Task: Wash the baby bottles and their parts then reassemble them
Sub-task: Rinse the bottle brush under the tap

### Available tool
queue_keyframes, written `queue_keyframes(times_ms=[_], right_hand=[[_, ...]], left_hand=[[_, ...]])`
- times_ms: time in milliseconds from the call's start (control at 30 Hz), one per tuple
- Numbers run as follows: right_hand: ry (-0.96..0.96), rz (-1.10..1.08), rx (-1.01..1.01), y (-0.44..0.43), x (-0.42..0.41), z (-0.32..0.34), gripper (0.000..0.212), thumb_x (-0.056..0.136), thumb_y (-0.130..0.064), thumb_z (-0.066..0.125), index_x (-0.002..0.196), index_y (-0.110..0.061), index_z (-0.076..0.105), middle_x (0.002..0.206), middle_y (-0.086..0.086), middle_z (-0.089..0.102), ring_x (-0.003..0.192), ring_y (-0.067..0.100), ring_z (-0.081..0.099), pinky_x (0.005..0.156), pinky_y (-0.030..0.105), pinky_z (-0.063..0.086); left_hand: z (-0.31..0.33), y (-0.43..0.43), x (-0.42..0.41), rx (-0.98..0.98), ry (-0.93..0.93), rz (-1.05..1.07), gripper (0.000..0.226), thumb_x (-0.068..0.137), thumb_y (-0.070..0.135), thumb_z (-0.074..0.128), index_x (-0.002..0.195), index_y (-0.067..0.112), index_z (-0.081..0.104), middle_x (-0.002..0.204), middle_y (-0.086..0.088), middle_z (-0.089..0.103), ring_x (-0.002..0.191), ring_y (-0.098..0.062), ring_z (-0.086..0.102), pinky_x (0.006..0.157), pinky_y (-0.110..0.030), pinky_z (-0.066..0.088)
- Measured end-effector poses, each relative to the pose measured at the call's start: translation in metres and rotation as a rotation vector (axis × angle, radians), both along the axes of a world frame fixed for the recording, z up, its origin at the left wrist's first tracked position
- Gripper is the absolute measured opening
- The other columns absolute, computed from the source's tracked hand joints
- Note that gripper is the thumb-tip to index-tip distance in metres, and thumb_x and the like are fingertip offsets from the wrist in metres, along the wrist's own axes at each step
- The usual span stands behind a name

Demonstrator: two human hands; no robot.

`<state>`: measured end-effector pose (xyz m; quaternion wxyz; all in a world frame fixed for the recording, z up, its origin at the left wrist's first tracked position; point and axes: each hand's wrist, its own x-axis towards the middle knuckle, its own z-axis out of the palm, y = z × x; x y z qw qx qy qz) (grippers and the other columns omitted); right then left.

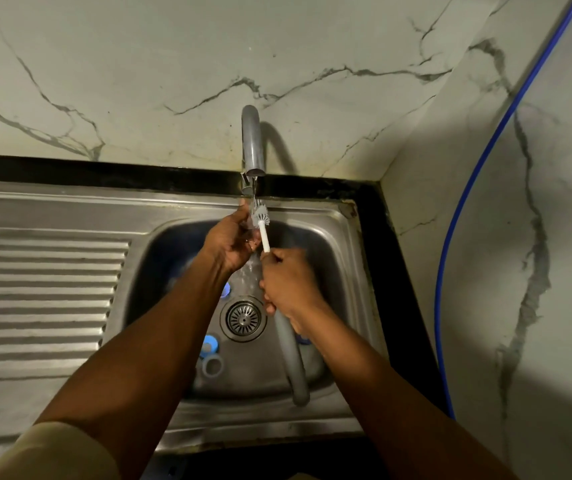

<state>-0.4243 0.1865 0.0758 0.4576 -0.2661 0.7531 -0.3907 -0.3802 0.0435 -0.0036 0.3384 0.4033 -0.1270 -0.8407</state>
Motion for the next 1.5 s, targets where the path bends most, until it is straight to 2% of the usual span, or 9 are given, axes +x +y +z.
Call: queue_keyframes(times_ms=[67, 200, 500, 767, 867, 1033, 1267, 1400, 1500], right_hand=[[0.022, 0.04, 0.013, 0.005, 0.005, -0.002, 0.03, 0.105, -0.022, 0.04, 0.101, -0.003, 0.063, 0.063, 0.005, 0.051, 0.041, 0.014, 0.047, 0.038, 0.025, 0.04], [0.057, -0.017, -0.014, -0.015, -0.012, 0.007, 0.028, 0.105, -0.02, 0.042, 0.091, -0.008, 0.064, 0.064, 0.004, 0.053, 0.041, 0.013, 0.048, 0.038, 0.024, 0.04], [0.287, 0.104, 0.011, -0.009, -0.015, -0.001, 0.027, 0.104, -0.022, 0.042, 0.097, -0.008, 0.064, 0.069, 0.006, 0.057, 0.04, 0.018, 0.054, 0.041, 0.026, 0.046], [0.21, 0.069, 0.005, -0.001, -0.016, -0.01, 0.028, 0.104, -0.022, 0.041, 0.09, -0.008, 0.061, 0.06, 0.001, 0.05, 0.038, 0.016, 0.048, 0.04, 0.024, 0.042], [0.166, 0.02, -0.007, -0.007, -0.024, -0.002, 0.027, 0.105, -0.022, 0.042, 0.085, -0.015, 0.059, 0.059, 0.001, 0.052, 0.04, 0.014, 0.048, 0.039, 0.024, 0.04], [0.105, 0.092, 0.057, -0.008, -0.024, 0.005, 0.024, 0.105, -0.019, 0.044, 0.105, -0.007, 0.065, 0.063, 0.004, 0.055, 0.043, 0.014, 0.049, 0.041, 0.026, 0.041], [0.136, -0.028, -0.038, -0.024, -0.023, 0.003, 0.03, 0.104, -0.02, 0.041, 0.082, -0.011, 0.06, 0.058, 0.004, 0.053, 0.036, 0.015, 0.048, 0.042, 0.028, 0.044], [0.219, 0.085, -0.011, -0.013, -0.009, -0.005, 0.03, 0.103, -0.021, 0.041, 0.093, -0.003, 0.063, 0.067, 0.008, 0.055, 0.039, 0.02, 0.053, 0.041, 0.028, 0.046], [0.208, 0.077, 0.006, -0.013, -0.013, -0.008, 0.03, 0.104, -0.021, 0.041, 0.098, -0.004, 0.065, 0.064, 0.007, 0.055, 0.042, 0.021, 0.053, 0.042, 0.029, 0.046]], left_hand=[[-0.007, -0.004, 0.004, 0.015, -0.034, 0.061, 0.021, 0.097, 0.029, 0.064, 0.097, 0.008, 0.067, 0.084, -0.009, 0.068, 0.072, -0.016, 0.063, 0.083, -0.03, 0.051], [-0.006, 0.003, -0.002, -0.078, -0.068, -0.025, 0.014, 0.101, 0.011, 0.053, 0.103, 0.008, 0.066, 0.078, -0.005, 0.064, 0.058, -0.009, 0.054, 0.055, -0.02, 0.05], [0.013, -0.001, -0.004, 0.067, 0.214, 0.189, 0.018, 0.102, 0.004, 0.05, 0.093, -0.002, 0.064, 0.072, -0.013, 0.072, 0.062, -0.019, 0.072, 0.058, -0.027, 0.061], [-0.006, -0.006, -0.008, -0.131, 0.052, 0.192, 0.014, 0.094, -0.01, 0.052, 0.096, -0.003, 0.064, 0.085, -0.013, 0.067, 0.065, -0.014, 0.066, 0.059, -0.019, 0.055], [-0.02, -0.001, -0.007, -0.199, -0.013, 0.094, 0.024, 0.094, -0.007, 0.057, 0.116, -0.003, 0.063, 0.093, -0.01, 0.07, 0.078, -0.013, 0.068, 0.065, -0.019, 0.054], [-0.024, -0.005, -0.006, -0.198, 0.008, 0.132, 0.034, 0.096, -0.006, 0.052, 0.13, -0.008, 0.057, 0.107, -0.017, 0.069, 0.077, -0.016, 0.067, 0.063, -0.021, 0.055], [-0.012, 0.002, -0.012, -0.198, 0.013, 0.049, 0.017, 0.101, -0.001, 0.048, 0.097, 0.003, 0.064, 0.077, -0.005, 0.069, 0.065, -0.008, 0.061, 0.058, -0.015, 0.051], [-0.01, -0.005, -0.008, -0.089, 0.037, 0.106, 0.016, 0.097, 0.001, 0.053, 0.107, 0.0, 0.065, 0.077, -0.008, 0.066, 0.056, -0.009, 0.051, 0.049, -0.017, 0.045], [-0.011, -0.003, -0.007, -0.146, -0.025, 0.059, 0.017, 0.095, -0.001, 0.051, 0.092, 0.003, 0.067, 0.074, -0.007, 0.063, 0.055, -0.009, 0.049, 0.05, -0.019, 0.043]])
